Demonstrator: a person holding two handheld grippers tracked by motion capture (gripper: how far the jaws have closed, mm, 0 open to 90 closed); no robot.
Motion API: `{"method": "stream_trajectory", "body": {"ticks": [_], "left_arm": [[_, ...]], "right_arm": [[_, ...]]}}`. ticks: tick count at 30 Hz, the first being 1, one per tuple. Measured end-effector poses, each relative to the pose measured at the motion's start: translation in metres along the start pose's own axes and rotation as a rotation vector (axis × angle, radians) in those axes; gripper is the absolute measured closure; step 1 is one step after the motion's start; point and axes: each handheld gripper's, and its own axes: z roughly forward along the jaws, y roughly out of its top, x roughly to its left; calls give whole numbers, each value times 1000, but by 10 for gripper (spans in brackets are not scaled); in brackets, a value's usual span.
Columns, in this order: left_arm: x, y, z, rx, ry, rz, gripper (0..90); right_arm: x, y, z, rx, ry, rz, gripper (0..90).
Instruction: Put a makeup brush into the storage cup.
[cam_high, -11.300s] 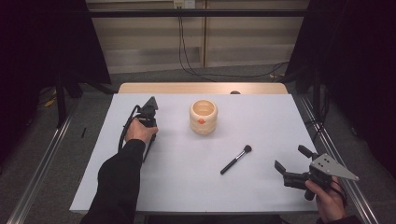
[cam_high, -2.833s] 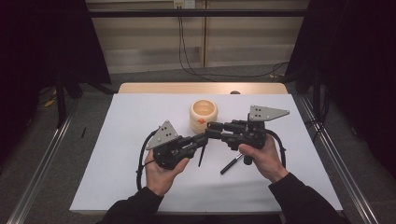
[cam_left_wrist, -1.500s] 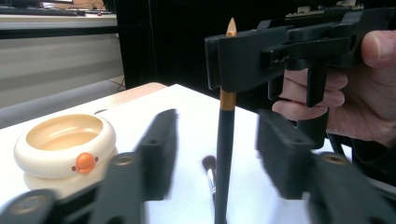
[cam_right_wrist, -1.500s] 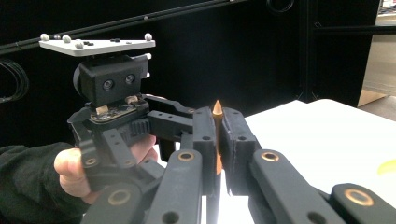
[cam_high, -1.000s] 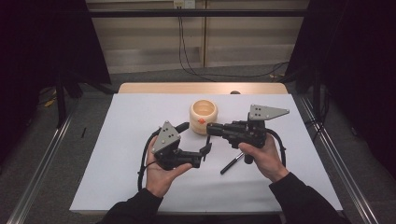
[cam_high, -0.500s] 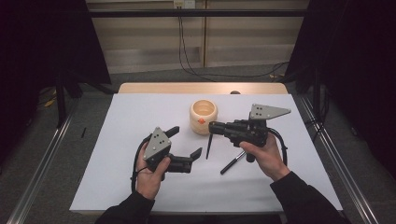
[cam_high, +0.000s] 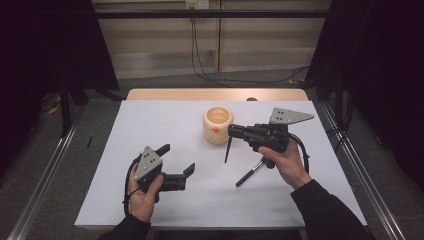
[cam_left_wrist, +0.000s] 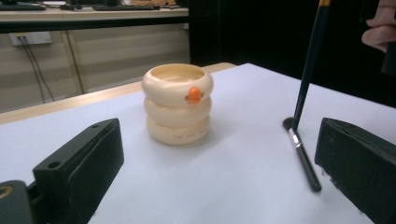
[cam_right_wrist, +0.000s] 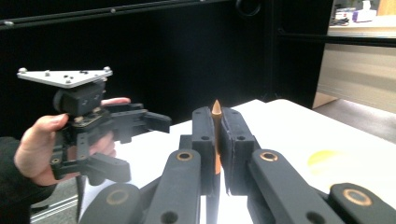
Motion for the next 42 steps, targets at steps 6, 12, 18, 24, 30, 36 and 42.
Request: {"method": "stream_trajectory", "body": {"ticks": [6, 12, 18, 24, 30, 36, 42], "left_arm": [[5, -8, -11, 11, 8, -8, 8], [8, -17, -22, 13, 22, -10, 7], [10, -23, -27, 18, 24, -1, 7], [10, -22, -31, -2, 31, -1, 9], [14, -23, -33, -14, 34, -10, 9], [17, -23, -34, -17, 42, -17, 9], [14, -23, -34, -7, 41, -2, 8]], "right_arm": [[-11, -1, -1, -7, -36, 0, 854], [-20, -1, -2, -9, -67, -8, 854], [-26, 2, 1, -15, -82, -14, 854], [-29, 10, 6, -13, -85, -31, 854], [-36, 20, 10, 4, -98, -32, 854], [-44, 30, 18, 21, -110, -42, 854], [-55, 38, 26, 30, -136, -37, 854]]}}
